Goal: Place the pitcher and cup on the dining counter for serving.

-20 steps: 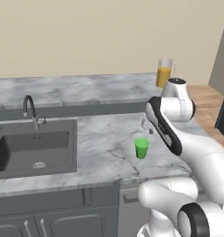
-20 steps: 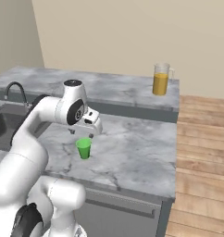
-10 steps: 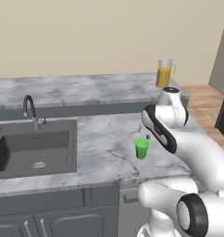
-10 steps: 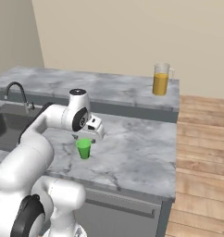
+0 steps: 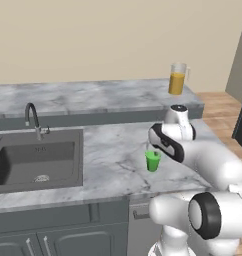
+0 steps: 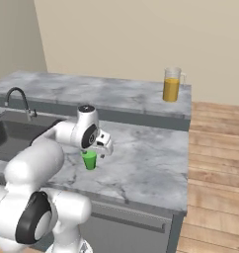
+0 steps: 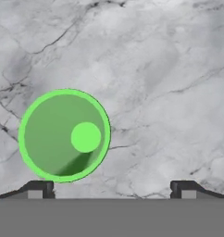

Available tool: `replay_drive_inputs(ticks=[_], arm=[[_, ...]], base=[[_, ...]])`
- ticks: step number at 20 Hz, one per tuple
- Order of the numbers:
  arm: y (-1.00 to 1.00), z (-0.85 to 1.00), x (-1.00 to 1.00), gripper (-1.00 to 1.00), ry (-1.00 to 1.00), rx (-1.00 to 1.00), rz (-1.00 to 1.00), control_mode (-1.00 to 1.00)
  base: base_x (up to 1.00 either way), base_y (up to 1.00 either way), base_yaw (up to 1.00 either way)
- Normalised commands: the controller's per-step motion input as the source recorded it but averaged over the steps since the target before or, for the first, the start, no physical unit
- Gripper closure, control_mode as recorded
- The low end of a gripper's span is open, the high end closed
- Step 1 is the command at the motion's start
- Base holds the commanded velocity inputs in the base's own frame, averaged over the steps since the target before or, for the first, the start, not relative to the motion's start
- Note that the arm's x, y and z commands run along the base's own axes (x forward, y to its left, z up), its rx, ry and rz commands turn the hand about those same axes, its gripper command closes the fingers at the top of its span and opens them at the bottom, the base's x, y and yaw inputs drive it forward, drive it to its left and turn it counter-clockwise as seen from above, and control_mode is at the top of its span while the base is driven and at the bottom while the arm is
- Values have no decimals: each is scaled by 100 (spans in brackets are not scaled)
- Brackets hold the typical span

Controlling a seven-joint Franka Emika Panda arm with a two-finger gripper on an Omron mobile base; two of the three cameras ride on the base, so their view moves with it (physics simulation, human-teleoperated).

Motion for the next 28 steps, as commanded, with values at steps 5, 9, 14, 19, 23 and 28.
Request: replay_drive_inputs(ticks=[5, 9, 14, 19, 23, 28], arm=[[0, -34, 30, -100, 0, 0, 0, -100], [0, -31, 27, -100, 0, 0, 0, -100], [0, -31, 21, -100, 0, 0, 0, -100], [0, -28, 7, 100, 0, 0, 0, -100], [0, -5, 0, 100, 0, 0, 0, -100], [0, 0, 0, 100, 0, 0, 0, -100]], base=[[0, 0, 0], [0, 0, 0], [0, 0, 0], [0, 0, 0], [0, 0, 0], [0, 0, 0]])
